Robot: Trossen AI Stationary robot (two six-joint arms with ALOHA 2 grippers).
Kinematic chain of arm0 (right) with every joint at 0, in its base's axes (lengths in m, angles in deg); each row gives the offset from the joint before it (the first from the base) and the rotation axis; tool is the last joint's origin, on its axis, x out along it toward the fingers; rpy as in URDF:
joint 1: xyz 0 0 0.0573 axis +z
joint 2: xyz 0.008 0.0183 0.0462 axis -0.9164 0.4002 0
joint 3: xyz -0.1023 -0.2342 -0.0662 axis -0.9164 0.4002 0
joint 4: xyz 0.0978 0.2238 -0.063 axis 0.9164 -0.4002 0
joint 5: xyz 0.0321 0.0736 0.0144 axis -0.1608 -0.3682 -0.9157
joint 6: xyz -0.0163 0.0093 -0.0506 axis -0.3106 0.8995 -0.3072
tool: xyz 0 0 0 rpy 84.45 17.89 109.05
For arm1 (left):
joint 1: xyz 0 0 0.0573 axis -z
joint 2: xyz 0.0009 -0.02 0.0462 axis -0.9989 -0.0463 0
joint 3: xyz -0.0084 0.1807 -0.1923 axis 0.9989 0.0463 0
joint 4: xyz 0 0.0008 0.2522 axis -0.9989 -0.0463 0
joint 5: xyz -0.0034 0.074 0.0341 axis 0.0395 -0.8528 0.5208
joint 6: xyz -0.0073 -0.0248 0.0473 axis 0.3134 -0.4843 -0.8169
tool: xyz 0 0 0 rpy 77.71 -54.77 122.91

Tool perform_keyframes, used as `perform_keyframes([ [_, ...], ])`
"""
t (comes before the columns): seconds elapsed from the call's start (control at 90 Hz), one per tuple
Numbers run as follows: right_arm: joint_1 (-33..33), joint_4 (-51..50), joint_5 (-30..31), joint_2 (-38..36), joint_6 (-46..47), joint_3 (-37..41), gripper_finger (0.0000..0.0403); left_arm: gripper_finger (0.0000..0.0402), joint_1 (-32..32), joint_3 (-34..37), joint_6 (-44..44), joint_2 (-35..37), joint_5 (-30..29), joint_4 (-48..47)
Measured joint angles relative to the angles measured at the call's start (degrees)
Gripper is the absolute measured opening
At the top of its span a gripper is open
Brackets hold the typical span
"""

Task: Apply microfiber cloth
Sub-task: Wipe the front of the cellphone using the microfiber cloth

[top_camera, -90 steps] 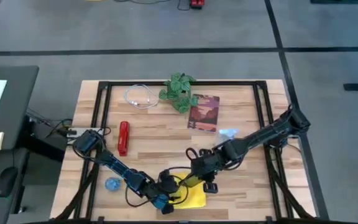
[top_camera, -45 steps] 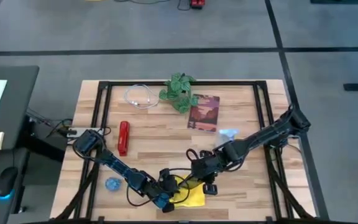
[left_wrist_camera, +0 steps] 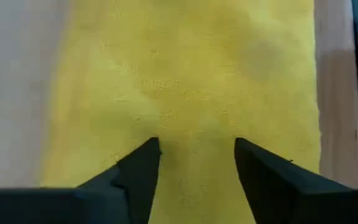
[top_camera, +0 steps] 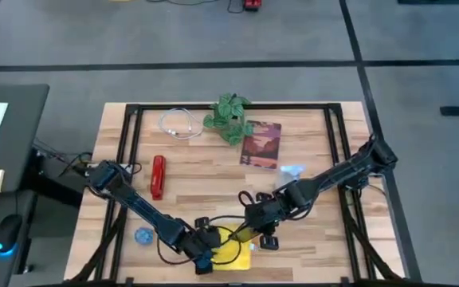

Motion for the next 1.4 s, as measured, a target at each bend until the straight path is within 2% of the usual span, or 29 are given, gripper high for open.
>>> perform_keyframes([
  [0.133,0.71,0.34,0.0,0.0,-1.06,-1.48,0.0016,0.0193,0.21,-0.24,3.2,5.54,-0.76,-1.65],
  [0.256,1.19,1.11,-0.04,-0.07,-1.75,-3.45,0.0016,0.0194,0.2,-0.27,4.29,9.72,-4.72,-0.47],
  [0.4,0.72,2.38,-0.04,-0.07,-2.83,-3.63,0.0016,0.0194,-0.25,-0.32,-0.52,11.66,-10.8,3.76],
  [0.489,0.12,2.36,0.03,-0.07,-3.04,-3.63,0.0017,0.0194,-0.99,-0.33,-3.13,11.86,-11.46,6.35],
  [0.833,-1.11,3.52,0.17,-0.04,-3.37,-3.63,0.0017,0.0194,-6.08,-0.39,-6.18,11.17,-12.01,10.62],
  [1.067,-1.11,4.06,0.15,-0.04,-3.25,-3.63,0.0017,0.0189,-8.93,-0.41,-11.34,10.06,-3.35,14.39],
  [1.233,-1.28,4.02,0.12,0.0,-3.13,-3.63,0.0017,0.015,-9.41,-0.43,-10.39,8.37,-1.65,14.57],
  [1.4,-1.26,4.29,0.1,0.0,-3.04,-3.63,0.0017,0.0063,-9.3,-0.43,-9.59,8.32,-0.73,15.42],
])
